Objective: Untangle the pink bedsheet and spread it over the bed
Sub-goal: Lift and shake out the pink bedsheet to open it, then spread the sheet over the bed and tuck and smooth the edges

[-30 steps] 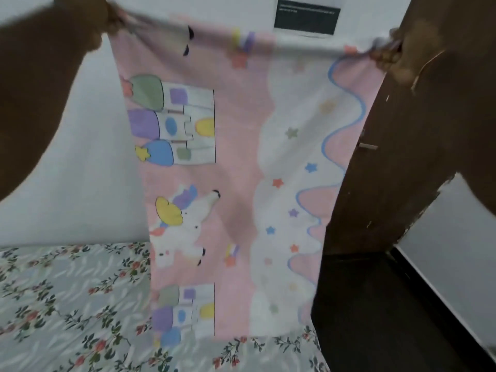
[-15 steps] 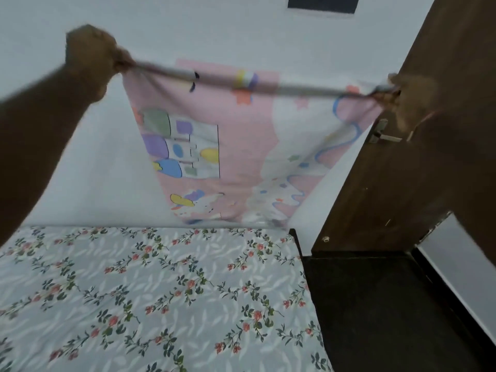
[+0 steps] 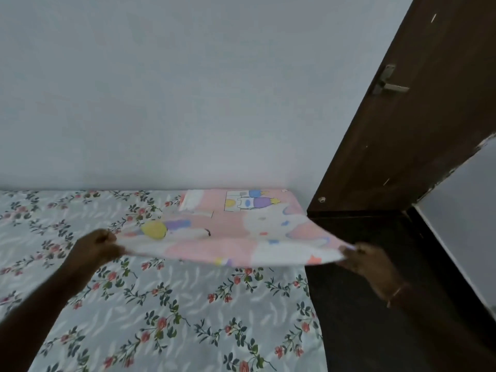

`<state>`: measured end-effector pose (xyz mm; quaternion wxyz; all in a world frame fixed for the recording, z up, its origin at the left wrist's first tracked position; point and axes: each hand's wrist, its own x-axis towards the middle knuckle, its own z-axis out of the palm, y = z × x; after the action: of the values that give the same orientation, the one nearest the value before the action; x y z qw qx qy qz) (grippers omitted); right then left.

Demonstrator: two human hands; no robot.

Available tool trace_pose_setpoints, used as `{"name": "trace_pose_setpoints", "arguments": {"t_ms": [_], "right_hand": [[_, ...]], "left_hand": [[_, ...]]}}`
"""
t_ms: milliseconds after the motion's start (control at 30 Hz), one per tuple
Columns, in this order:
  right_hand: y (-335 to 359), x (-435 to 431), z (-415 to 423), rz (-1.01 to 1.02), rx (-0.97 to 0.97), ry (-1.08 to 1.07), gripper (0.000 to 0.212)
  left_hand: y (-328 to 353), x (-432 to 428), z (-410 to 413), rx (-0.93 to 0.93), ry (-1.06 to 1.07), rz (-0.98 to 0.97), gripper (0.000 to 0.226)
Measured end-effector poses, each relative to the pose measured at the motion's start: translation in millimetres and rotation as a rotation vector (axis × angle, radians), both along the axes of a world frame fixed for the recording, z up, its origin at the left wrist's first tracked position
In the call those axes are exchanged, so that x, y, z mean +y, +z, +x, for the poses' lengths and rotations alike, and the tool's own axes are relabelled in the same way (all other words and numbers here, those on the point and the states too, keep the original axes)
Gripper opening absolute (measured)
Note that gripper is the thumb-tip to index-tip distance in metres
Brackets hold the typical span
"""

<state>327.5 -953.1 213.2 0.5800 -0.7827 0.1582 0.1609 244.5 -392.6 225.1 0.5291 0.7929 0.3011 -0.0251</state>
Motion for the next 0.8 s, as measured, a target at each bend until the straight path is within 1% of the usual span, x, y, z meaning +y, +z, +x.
{"name": "trace_pose_setpoints", "arguments": {"t_ms": [33,100,133,200,233,300,367,433,467,533,600,700,800], "right_hand": [[-6,0,-7,0.049,0.024,0.006,0.029],[-20,4,-16,0.087,0.098,0.031,0.056],[-26,9,-17,0.084,0.107,0.013,0.056],[-20,23,-9,0.13,0.074,-0.024,0.03],[-15,28,-1,0.138,0.043,-0.036,0.021],[6,39,13,0.147,-0.038,-0.074,0.014],[21,47,18,0.191,-0.132,-0.105,0.009],[28,50,16,0.215,-0.18,-0.129,0.009],[27,50,12,0.217,-0.179,-0.134,0.009],[18,49,1,0.214,-0.141,-0.143,0.01],[2,47,-11,0.228,-0.078,-0.163,0.009],[-14,49,-18,0.258,-0.004,-0.202,0.011],[-9,58,-4,0.199,-0.01,-0.163,0.01]], "left_hand": [[-12,0,-6,0.044,-0.001,0.033,0.016],[-24,-5,-11,0.098,0.004,0.058,0.009],[-26,-7,-10,0.109,-0.014,0.078,0.01],[-22,-7,-1,0.08,-0.048,0.128,0.009],[-16,-4,7,0.048,-0.045,0.153,0.012],[6,4,23,-0.054,0.004,0.203,0.02],[30,18,33,-0.191,0.102,0.205,0.028],[43,33,32,-0.299,0.161,0.242,0.023],[47,33,24,-0.311,0.161,0.296,0.02],[43,27,2,-0.302,0.121,0.419,0.015],[24,20,-22,-0.248,0.056,0.493,0.012],[-13,18,-44,-0.09,0.007,0.418,0.013],[-26,20,-34,0.025,-0.03,0.346,0.014]]}}
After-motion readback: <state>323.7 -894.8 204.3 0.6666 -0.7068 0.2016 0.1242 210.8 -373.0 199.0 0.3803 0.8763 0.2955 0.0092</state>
